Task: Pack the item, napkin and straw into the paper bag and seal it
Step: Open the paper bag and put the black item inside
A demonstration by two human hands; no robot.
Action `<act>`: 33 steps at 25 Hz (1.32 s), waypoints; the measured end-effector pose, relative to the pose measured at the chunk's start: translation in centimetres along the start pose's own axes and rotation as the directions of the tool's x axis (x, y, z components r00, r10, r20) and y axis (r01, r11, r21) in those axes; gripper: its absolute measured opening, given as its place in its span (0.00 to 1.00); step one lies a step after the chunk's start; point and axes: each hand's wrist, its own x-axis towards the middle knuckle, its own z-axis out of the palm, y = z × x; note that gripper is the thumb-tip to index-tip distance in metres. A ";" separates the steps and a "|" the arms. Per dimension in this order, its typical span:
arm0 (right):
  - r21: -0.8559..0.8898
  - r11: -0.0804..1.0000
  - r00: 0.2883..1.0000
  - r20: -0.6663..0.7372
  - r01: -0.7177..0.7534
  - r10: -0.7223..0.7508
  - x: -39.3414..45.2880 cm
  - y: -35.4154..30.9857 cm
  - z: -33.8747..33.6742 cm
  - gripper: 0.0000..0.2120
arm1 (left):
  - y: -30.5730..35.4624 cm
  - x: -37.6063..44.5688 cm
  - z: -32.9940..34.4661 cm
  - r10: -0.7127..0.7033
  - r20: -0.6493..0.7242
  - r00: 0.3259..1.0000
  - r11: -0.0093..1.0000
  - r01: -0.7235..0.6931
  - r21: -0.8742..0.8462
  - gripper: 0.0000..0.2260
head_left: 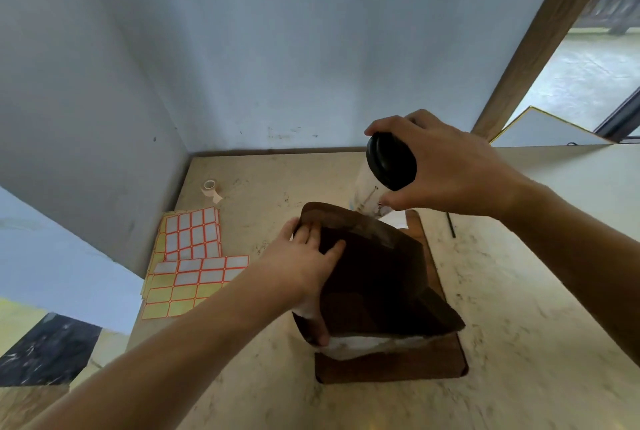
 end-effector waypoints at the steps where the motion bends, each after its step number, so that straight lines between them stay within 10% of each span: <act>1: 0.003 1.000 0.999 0.035 0.006 -0.006 -1.4 -1.0 -0.6 0.40 | -0.1 0.0 -0.1 0.004 -0.005 1.000 1.000 -0.004 0.011 0.60; 12: -0.133 0.991 0.999 -0.038 0.010 -0.015 -8.0 -7.7 -4.8 0.39 | 0.2 0.2 -0.2 -0.015 0.020 1.000 1.000 0.015 0.019 0.63; 33: -0.400 0.846 0.847 0.521 0.353 -0.108 -5.5 -5.6 7.8 0.39 | 0.1 -0.2 -0.5 -0.034 0.048 0.998 0.998 0.036 -0.059 0.65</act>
